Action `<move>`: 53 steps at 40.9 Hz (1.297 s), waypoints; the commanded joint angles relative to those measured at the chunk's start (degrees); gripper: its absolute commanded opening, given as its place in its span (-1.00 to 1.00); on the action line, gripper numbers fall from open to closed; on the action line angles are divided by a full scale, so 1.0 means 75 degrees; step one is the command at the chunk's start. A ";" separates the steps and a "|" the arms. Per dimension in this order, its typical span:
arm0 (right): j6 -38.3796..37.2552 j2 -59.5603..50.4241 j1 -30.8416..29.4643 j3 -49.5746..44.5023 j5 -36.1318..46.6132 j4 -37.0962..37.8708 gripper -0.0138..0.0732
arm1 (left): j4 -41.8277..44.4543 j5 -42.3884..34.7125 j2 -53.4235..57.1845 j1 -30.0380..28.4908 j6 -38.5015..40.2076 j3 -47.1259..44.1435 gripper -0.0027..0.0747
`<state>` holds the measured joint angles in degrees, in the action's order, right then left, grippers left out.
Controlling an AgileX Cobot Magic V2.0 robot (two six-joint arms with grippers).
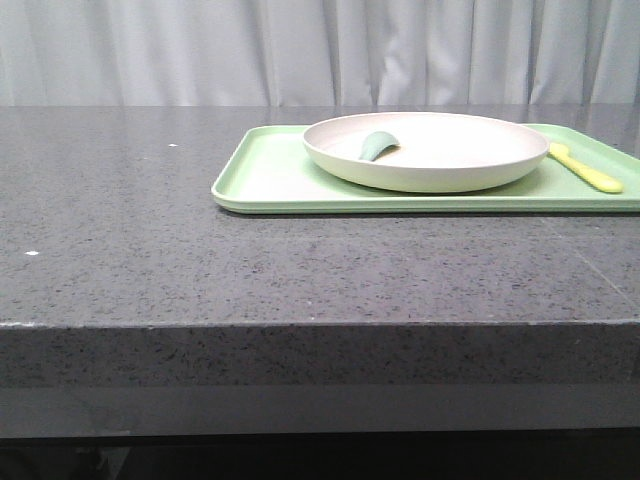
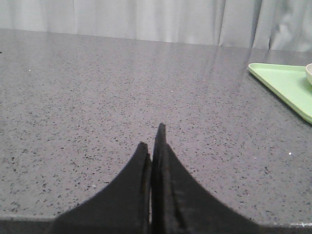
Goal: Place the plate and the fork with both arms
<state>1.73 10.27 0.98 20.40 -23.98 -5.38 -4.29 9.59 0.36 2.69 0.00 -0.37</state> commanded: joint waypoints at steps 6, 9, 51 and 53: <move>0.0057 0.0074 -0.0012 0.0186 0.0656 0.0039 -0.84 | -0.0010 -0.0620 0.0146 -0.0028 0.0000 -0.0010 -0.98; 0.0057 0.0060 -0.0012 0.0040 0.0888 0.0039 -0.84 | -0.0010 -0.0620 0.0146 -0.0028 0.0000 -0.0010 -0.98; 0.0057 -0.1590 -0.0019 -0.2897 0.1903 0.0039 -0.84 | -0.0010 -0.0620 0.0146 -0.0028 0.0000 -0.0010 -0.98; 0.0057 -0.1590 -0.0019 -0.2897 0.1894 0.0039 -0.84 | -0.0010 -0.0620 0.0146 -0.0028 0.0000 -0.0010 -0.98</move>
<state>1.73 -0.55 0.98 -1.55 -13.91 -5.38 -4.29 9.59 0.36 2.69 0.00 -0.37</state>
